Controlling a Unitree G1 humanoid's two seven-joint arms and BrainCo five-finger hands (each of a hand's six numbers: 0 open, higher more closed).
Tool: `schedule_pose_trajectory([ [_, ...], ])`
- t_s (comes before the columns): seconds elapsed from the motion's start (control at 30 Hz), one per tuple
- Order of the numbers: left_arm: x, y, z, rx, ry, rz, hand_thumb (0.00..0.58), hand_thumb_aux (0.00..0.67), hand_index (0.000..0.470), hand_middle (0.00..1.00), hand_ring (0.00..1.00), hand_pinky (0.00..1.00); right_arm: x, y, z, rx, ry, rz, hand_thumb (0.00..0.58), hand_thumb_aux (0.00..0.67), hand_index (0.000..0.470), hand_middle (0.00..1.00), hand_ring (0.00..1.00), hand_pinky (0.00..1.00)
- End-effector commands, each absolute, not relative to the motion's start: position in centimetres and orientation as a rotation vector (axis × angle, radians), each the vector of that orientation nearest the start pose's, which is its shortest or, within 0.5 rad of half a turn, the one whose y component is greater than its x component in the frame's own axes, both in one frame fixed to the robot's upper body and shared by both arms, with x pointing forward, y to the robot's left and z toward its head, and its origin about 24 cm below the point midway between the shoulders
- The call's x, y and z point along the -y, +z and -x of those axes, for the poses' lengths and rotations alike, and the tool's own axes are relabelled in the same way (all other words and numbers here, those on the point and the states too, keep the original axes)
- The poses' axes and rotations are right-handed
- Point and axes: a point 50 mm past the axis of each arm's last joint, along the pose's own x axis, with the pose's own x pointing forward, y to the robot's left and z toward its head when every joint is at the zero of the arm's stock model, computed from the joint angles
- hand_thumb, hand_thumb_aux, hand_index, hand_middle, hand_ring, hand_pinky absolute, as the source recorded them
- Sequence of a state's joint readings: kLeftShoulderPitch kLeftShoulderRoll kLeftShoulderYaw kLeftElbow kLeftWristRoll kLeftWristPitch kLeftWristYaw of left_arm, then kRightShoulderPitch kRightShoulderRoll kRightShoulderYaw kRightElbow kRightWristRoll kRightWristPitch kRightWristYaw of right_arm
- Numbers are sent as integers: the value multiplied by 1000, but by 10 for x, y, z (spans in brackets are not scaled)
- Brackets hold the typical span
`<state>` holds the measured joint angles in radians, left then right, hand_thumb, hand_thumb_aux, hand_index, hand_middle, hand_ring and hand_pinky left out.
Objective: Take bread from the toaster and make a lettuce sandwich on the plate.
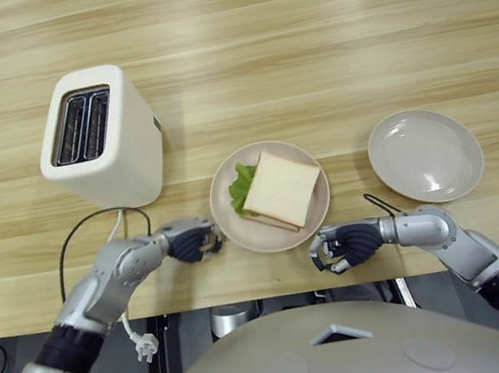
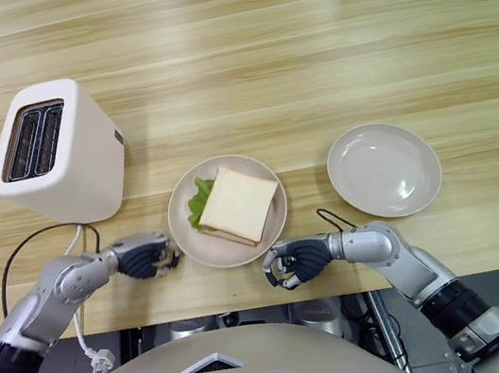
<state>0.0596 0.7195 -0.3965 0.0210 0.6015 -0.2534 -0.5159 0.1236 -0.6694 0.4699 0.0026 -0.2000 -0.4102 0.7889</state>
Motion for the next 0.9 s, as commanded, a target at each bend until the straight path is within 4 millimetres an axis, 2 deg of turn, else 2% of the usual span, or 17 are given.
schedule_pose_trajectory([
  [0.03,-180,-20,-205,-214,-993,-1332,580,670,460,1000,1000,1000,143,-11,-174,-138,1358,852,580,670,460,1000,1000,1000],
  [0.13,-168,-17,-223,-130,-921,-1326,580,670,460,1000,1000,1000,140,-14,-190,-115,1294,896,580,670,460,1000,1000,1000],
  [0.23,-161,-14,-238,-87,-856,-1291,580,670,460,1000,1000,1000,137,-17,-210,-128,1209,836,580,670,460,1000,1000,1000],
  [0.33,-158,-17,-252,-84,-804,-1259,580,670,460,1000,1000,1000,136,-22,-233,-173,1120,792,580,670,460,1000,1000,1000],
  [0.47,-154,-25,-261,-106,-798,-1230,580,670,460,1000,1000,1000,131,-20,-263,-204,1048,738,580,670,460,1000,1000,1000],
  [0.7,-150,-29,-290,-137,-740,-1222,580,670,460,1000,1000,1000,120,-16,-300,-273,1005,663,580,670,460,1000,1000,1000],
  [0.8,-142,-27,-298,-121,-732,-1200,580,670,460,1000,1000,1000,122,-14,-314,-309,981,752,580,670,460,1000,1000,1000],
  [0.9,-141,-16,-317,-108,-640,-1190,580,670,460,1000,1000,1000,125,-13,-322,-339,944,762,580,670,460,1000,1000,1000],
])
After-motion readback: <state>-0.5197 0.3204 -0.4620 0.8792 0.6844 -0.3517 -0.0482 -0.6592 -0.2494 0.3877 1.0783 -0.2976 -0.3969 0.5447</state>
